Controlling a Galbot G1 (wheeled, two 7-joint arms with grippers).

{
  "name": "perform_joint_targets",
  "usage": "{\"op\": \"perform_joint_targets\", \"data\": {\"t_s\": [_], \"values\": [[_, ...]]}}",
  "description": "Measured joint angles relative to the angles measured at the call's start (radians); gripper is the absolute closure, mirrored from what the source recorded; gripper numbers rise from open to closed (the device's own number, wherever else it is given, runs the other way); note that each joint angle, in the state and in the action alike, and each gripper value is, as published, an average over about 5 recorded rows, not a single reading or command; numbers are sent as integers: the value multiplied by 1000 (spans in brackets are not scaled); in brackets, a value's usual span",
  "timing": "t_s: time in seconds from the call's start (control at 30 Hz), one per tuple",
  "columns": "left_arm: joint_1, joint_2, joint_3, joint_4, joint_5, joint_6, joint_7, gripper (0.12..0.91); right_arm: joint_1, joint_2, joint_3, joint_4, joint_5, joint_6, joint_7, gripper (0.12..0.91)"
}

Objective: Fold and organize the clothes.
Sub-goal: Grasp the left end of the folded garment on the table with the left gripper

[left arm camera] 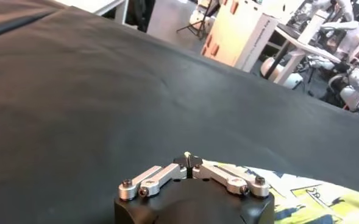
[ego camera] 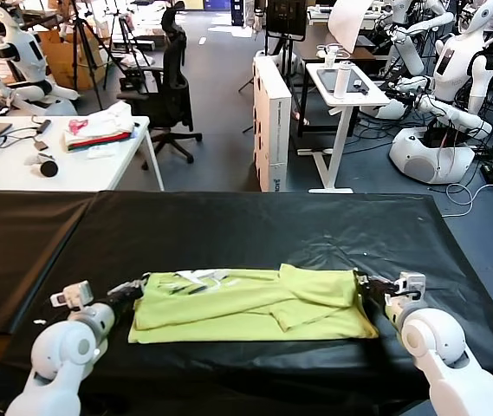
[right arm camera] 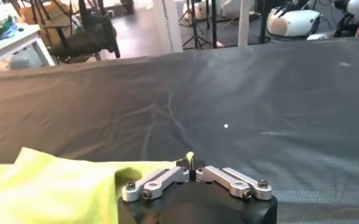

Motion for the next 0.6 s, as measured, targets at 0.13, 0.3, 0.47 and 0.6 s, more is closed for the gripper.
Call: {"op": "perform_joint_targets", "data": {"t_s": [0.13, 0.3, 0.47, 0.6], "values": [[2, 0, -1, -5, 7, -10, 11, 811, -5, -2, 6, 8, 16, 52, -35, 811], [-12, 8, 2, -8, 34, -56, 22, 506, -21, -12, 15, 27, 32, 147, -87, 528], [-13, 33, 1, -2, 28, -65, 20, 222, -51, -36, 22, 62, 25, 265, -147, 198], [8, 72, -15, -12, -64, -15, 23, 130, -101, -78, 35, 96, -38, 434, -219, 124]]}}
